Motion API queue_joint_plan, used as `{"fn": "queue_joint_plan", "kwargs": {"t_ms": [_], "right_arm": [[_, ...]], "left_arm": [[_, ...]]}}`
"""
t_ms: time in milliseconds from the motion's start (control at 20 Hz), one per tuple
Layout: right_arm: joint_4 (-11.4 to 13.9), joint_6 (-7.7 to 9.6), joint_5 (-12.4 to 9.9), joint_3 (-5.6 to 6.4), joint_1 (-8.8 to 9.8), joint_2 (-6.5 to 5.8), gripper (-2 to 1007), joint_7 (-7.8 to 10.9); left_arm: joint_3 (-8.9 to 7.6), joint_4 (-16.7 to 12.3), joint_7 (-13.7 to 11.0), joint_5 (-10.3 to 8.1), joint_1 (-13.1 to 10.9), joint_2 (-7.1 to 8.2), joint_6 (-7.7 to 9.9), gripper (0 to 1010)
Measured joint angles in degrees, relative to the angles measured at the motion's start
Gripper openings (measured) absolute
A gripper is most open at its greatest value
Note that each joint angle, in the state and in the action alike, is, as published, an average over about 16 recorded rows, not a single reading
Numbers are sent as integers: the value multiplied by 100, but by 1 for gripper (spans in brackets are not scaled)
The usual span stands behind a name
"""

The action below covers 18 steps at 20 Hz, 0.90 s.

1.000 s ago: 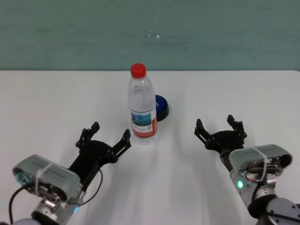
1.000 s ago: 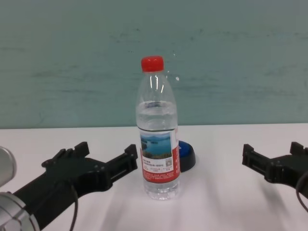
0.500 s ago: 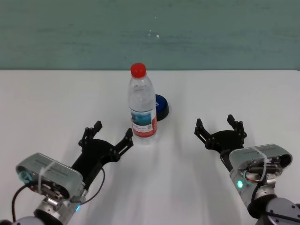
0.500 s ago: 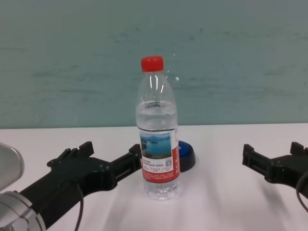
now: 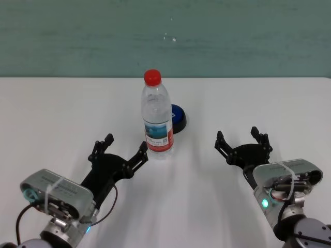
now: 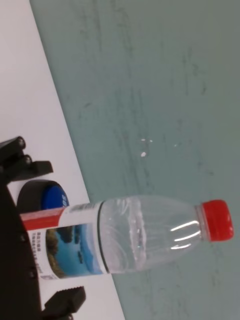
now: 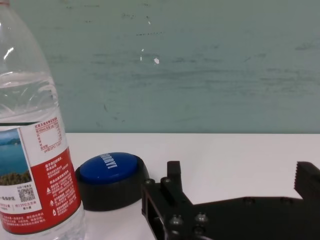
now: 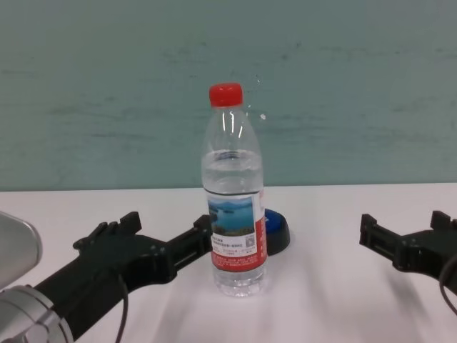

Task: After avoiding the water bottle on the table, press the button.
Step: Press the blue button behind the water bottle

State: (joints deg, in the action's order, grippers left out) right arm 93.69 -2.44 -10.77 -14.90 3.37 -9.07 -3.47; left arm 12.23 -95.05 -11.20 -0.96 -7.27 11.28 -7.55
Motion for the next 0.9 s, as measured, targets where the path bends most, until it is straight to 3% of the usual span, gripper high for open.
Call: {"fn": "queue_joint_plan", "kwargs": {"t_ms": [900], "right_arm": [[0, 0, 0, 0, 0, 0, 1004, 0]], "left_arm": [[34, 95, -21, -10, 91, -13, -18, 1010]]}}
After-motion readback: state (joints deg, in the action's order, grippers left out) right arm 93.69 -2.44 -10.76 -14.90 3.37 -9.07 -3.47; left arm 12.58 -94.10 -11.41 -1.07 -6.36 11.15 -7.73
